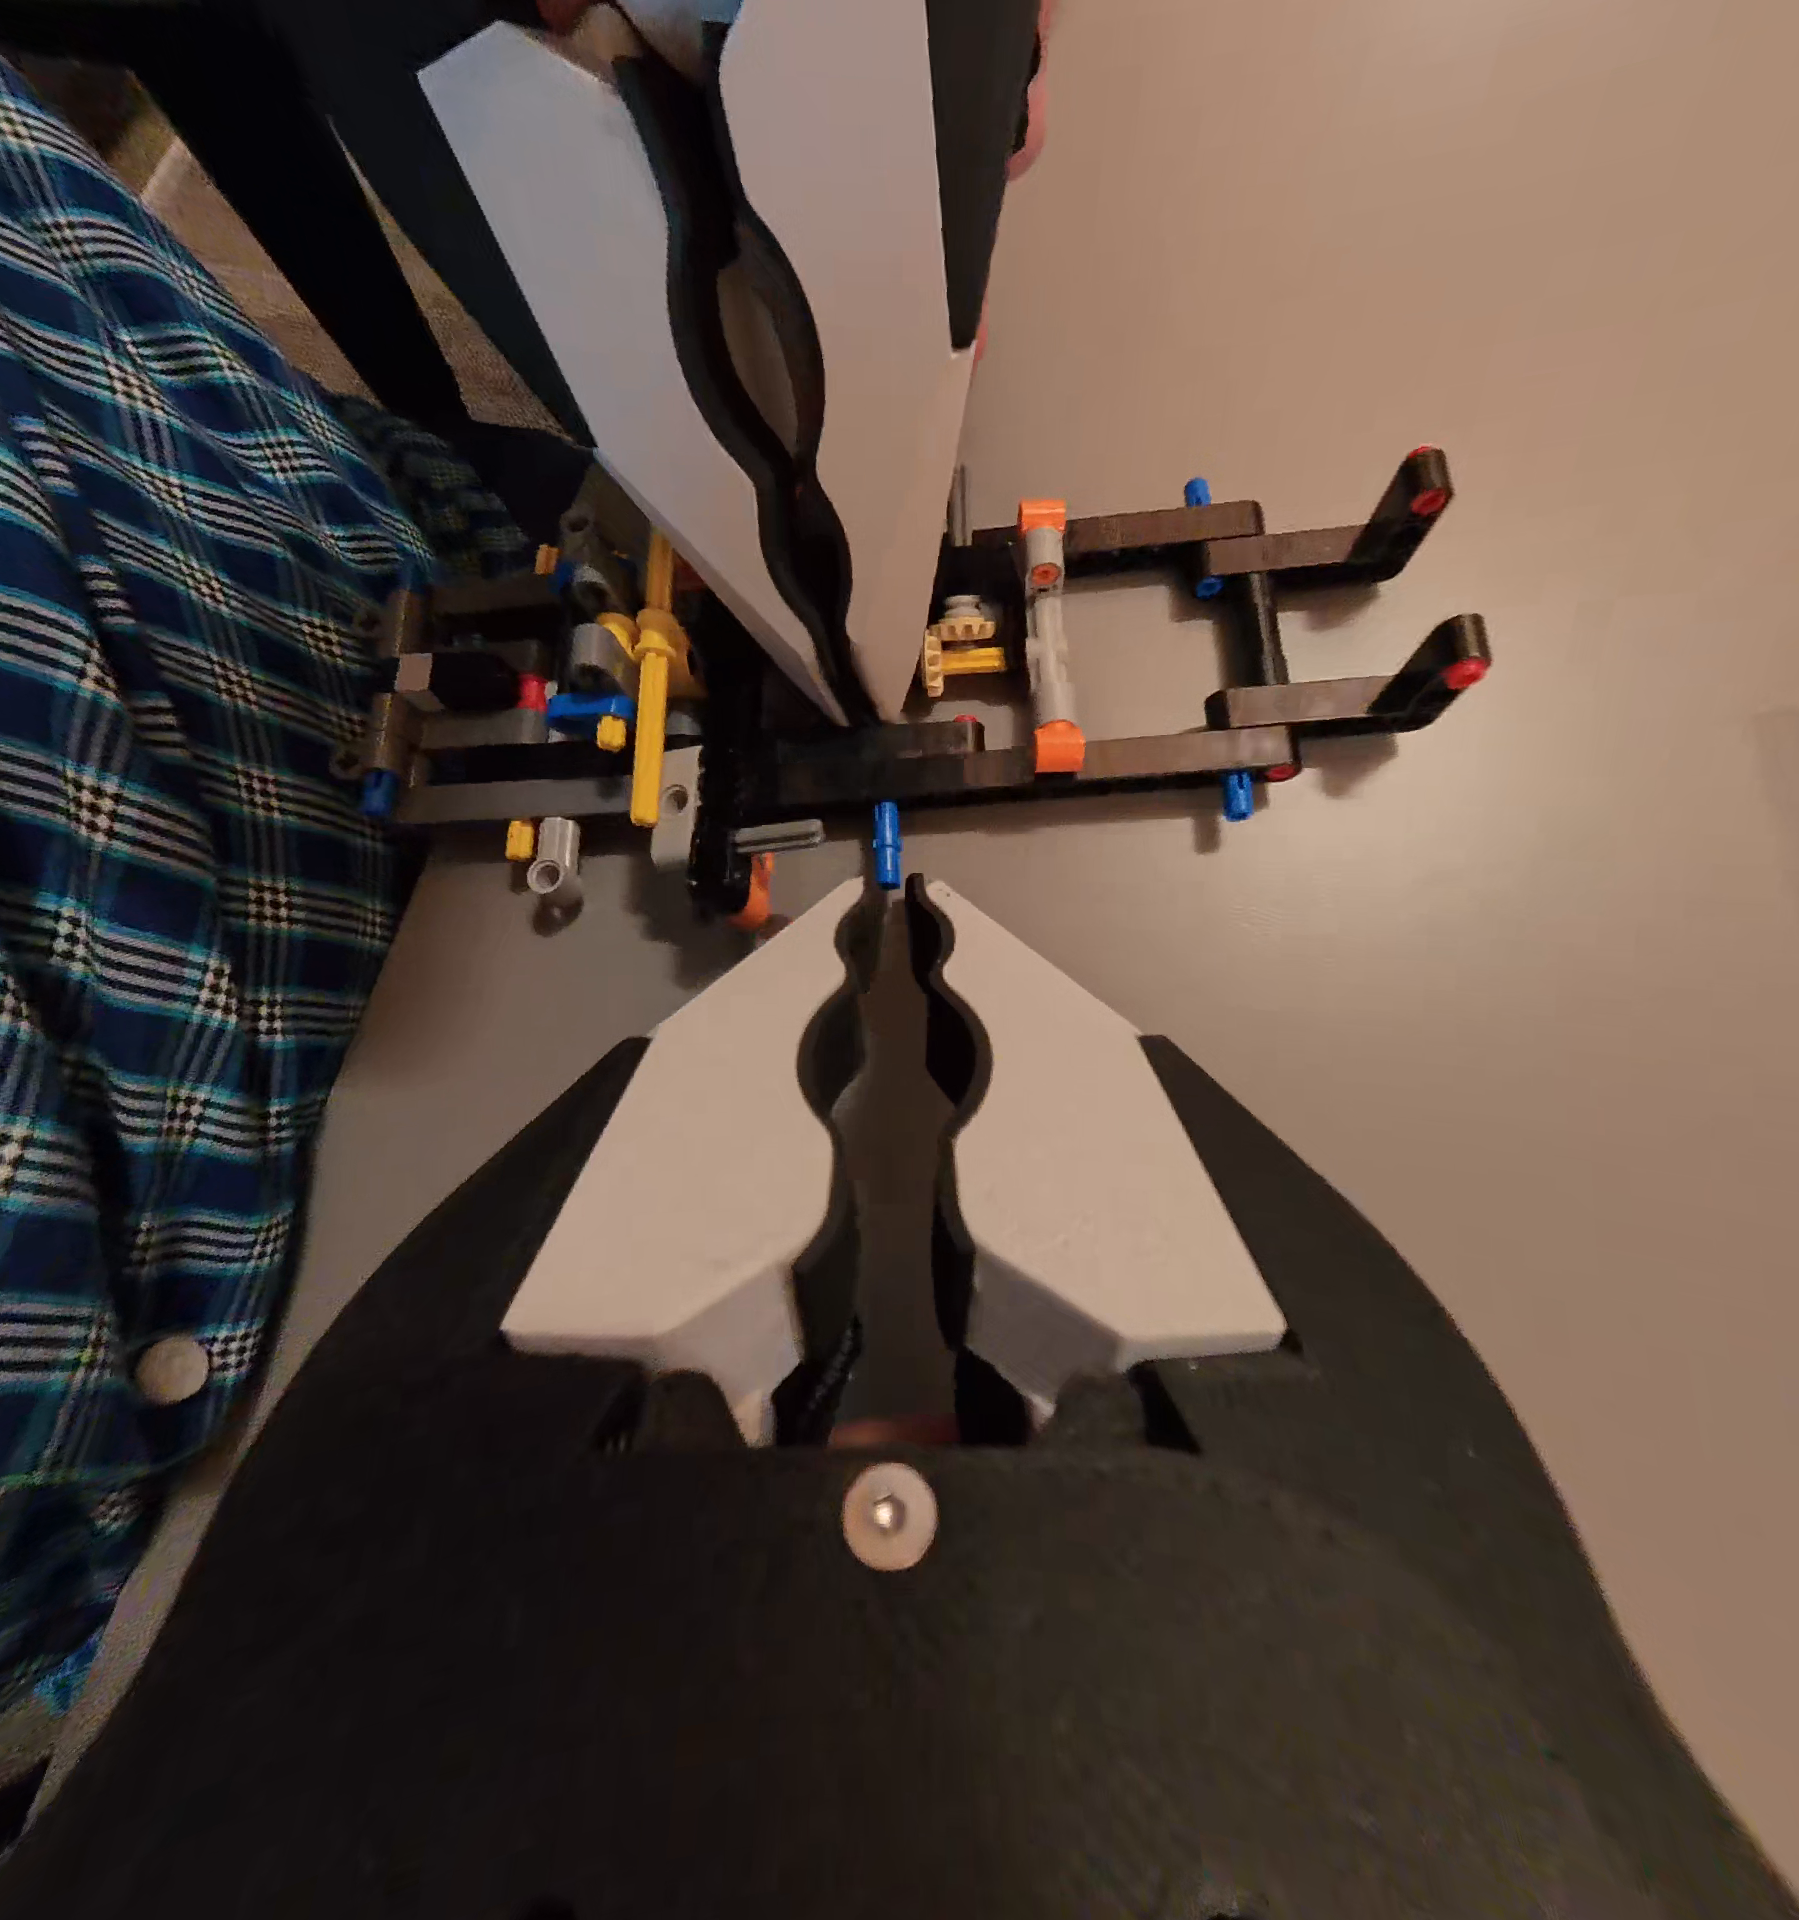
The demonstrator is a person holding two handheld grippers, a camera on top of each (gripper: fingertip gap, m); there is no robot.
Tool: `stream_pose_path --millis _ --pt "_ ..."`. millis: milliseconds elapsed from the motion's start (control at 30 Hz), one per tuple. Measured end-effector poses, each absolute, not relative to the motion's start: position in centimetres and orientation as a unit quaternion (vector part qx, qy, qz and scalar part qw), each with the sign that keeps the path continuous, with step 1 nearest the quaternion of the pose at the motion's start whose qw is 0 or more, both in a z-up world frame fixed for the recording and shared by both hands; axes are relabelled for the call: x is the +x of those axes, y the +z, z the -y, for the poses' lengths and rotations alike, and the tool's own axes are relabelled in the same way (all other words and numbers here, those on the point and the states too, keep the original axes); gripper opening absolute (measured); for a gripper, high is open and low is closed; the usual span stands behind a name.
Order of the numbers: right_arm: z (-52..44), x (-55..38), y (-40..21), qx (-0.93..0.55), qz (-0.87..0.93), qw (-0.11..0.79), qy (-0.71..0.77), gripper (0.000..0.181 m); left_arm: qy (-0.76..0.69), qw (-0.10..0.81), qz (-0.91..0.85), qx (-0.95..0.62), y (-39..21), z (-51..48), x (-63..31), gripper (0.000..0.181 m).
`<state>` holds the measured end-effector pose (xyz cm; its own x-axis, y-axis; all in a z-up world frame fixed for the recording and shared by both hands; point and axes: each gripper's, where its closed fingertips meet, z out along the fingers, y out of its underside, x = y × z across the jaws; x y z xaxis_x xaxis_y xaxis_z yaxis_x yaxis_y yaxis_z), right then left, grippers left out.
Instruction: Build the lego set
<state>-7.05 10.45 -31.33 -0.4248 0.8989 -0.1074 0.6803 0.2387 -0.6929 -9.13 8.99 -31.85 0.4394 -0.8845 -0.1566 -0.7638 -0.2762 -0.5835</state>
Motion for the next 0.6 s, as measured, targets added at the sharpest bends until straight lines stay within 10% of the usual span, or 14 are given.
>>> stream_pose_path --millis 600 --pt "-10.12 -7.13 -30.78 -0.514 0.754 0.186 0.366 0.001 -0.107 0.305 -0.516 -0.794 -31.79 -8.91 -9.08 0.000"
